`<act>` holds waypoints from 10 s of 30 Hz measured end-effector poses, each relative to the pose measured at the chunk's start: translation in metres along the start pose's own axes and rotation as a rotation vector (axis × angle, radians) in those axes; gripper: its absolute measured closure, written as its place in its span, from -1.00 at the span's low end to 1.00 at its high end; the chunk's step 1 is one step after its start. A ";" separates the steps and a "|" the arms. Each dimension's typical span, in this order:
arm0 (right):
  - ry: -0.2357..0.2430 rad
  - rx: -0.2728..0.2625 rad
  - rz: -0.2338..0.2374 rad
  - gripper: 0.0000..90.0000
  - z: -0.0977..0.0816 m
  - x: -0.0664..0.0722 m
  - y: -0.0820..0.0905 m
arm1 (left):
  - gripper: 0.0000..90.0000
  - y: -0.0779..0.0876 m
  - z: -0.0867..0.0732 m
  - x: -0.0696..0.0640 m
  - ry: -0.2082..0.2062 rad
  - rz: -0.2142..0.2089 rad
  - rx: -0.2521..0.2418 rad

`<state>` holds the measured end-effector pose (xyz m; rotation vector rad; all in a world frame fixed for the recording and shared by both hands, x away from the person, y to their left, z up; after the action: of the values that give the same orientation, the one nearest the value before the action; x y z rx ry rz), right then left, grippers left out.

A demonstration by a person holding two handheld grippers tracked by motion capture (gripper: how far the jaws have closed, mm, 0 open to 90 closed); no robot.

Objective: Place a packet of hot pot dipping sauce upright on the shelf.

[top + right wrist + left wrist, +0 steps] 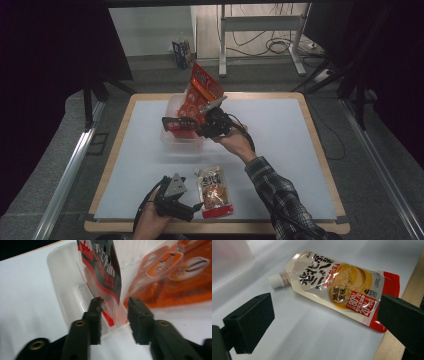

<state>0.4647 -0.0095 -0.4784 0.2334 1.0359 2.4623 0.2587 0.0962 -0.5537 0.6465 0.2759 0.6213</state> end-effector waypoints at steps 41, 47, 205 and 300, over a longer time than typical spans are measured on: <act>-0.111 0.036 0.093 -0.62 -0.139 0.053 0.062 | -0.99 0.018 -0.017 0.035 0.046 0.099 0.055; -0.092 0.092 0.131 0.10 -0.154 0.065 0.067 | -0.99 0.023 -0.019 0.041 0.054 0.117 0.041; -0.311 0.018 0.345 0.04 -0.137 0.066 0.029 | 1.00 -0.025 -0.010 0.005 0.076 -0.111 0.077; 0.055 -0.028 0.036 0.96 0.020 0.019 0.063 | -0.93 -0.005 -0.011 0.015 0.047 -0.041 0.033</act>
<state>0.4321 -0.0269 -0.4198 0.1775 1.0282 2.5262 0.2685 0.1078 -0.5659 0.6569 0.3426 0.5942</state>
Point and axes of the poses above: each handheld gripper's, and its own axes: y roughly backward along the jaws, z roughly out of its top, x roughly to its left, the point moved 5 cm from there along -y, roughly forward along the jaws, and after that the axes turned 3 degrees about -z, right-handed, at the moved point
